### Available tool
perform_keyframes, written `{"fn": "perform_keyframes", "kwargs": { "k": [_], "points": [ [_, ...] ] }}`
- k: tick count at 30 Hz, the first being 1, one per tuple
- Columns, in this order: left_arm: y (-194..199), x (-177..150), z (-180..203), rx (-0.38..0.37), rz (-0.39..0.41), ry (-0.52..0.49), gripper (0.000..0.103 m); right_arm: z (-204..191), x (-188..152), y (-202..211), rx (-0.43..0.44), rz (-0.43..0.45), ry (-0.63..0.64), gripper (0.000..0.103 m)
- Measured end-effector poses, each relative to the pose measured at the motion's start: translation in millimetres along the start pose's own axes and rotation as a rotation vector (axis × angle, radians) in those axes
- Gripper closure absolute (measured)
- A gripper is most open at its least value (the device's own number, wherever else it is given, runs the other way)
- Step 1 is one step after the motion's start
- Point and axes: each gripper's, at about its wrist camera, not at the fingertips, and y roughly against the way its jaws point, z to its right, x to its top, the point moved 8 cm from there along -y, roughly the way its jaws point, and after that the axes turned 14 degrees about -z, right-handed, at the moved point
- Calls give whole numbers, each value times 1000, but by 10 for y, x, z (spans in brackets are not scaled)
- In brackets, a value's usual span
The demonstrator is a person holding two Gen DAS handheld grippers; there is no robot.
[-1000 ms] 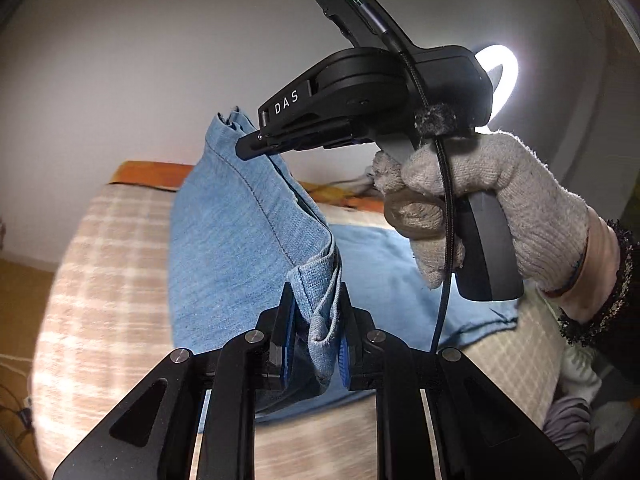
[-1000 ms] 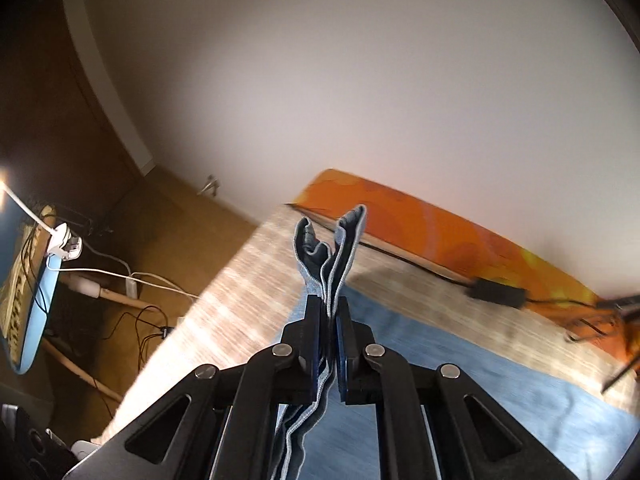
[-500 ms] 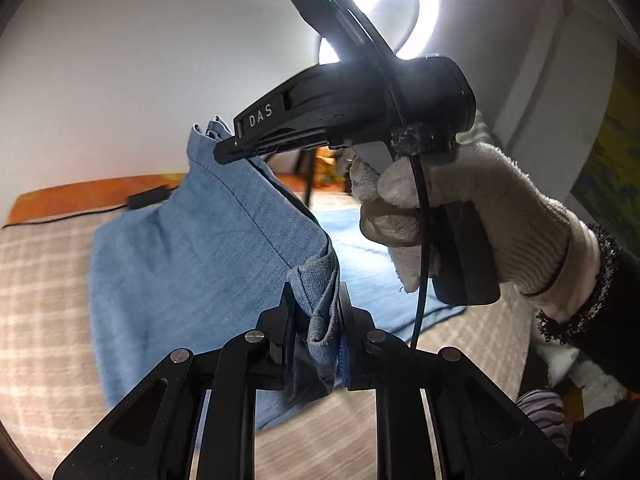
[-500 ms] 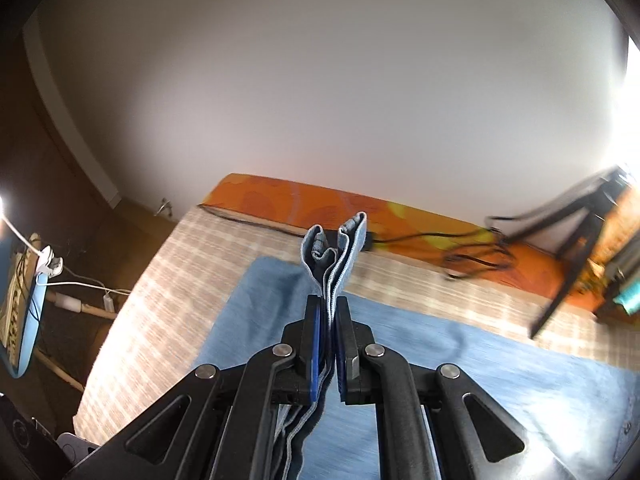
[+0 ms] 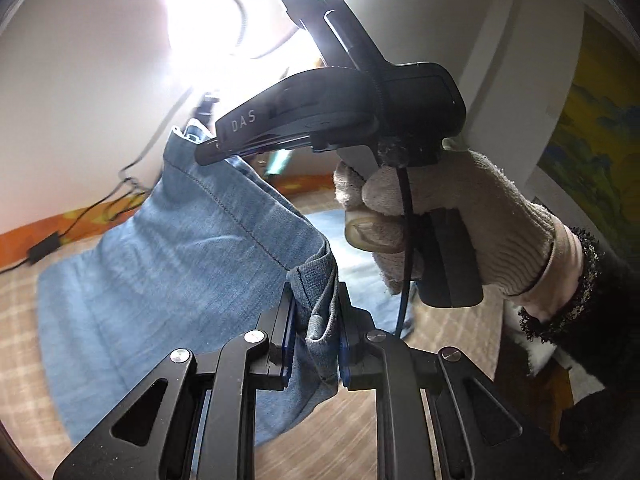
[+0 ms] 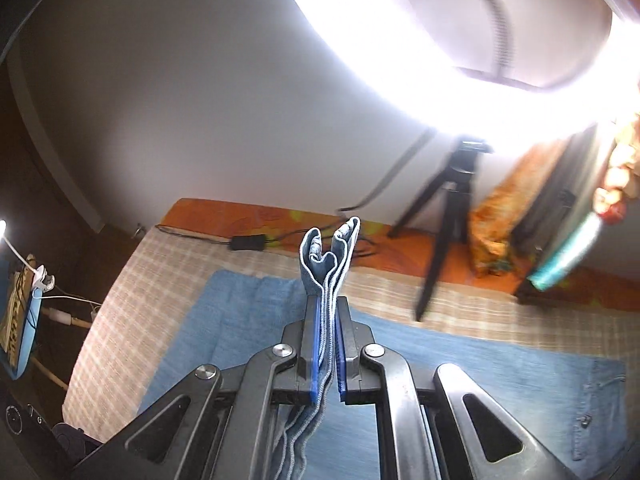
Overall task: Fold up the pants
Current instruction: 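Carry the hem with both tools over the jeans toward the waistband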
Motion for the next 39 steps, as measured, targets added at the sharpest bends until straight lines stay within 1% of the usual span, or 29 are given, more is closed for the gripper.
{"fn": "perform_keyframes", "kwargs": {
  "k": [7,11,12,16,19,21,23,26,27,28,29,30,32,33,34,35,37,38,39],
  "points": [
    [-179,145,201,-54,-16,-56,88,682,-184,312,-23,34,-56,99],
    [-378,232,425,-96,-27,-84,88,1068,-315,444,-37,37,-89,99],
    [-328,202,344,-105,-29,-89,88,1150,-343,471,-43,36,-95,99],
    [-469,233,396,-143,-48,-114,88,1475,-462,579,-70,26,-110,100],
    [-632,256,398,-157,-65,-136,88,1769,-520,685,-101,37,-132,103],
    [-702,254,349,-168,-70,-145,88,1962,-555,749,-95,48,-160,103],
    [-845,285,334,-183,-82,-131,88,2138,-609,749,-90,36,-182,103],
    [-982,242,180,-200,-104,-104,88,2296,-787,693,-49,10,-210,101],
    [-955,182,158,-205,-109,-98,88,2349,-878,654,-33,-6,-225,96],
    [-990,204,158,-205,-112,-92,88,2400,-980,595,-19,-24,-245,73],
    [-961,145,91,-205,-112,-92,88,2448,-1099,531,-7,-37,-275,62],
    [-944,128,73,-202,-108,-95,88,2502,-1211,477,11,-53,-306,57],
    [-858,66,8,-202,-96,-94,88,2531,-1445,332,95,-91,-357,57],
    [-841,52,45,-202,-90,-95,88,2541,-1521,291,117,-101,-379,57],
    [-879,32,157,-198,-82,-98,88,2560,-1653,211,162,-119,-419,55],
    [-824,33,140,-195,-69,-99,88,2584,-1743,172,203,-128,-452,55],
    [-701,7,85,-201,-43,-84,88,2599,-1920,68,314,-146,-539,54],
    [-671,-6,81,-205,-31,-74,88,2599,-1984,16,353,-151,-572,53],
    [-633,-19,63,-208,-23,-63,88,2607,-2020,-12,373,-156,-589,53]
  ]
}}
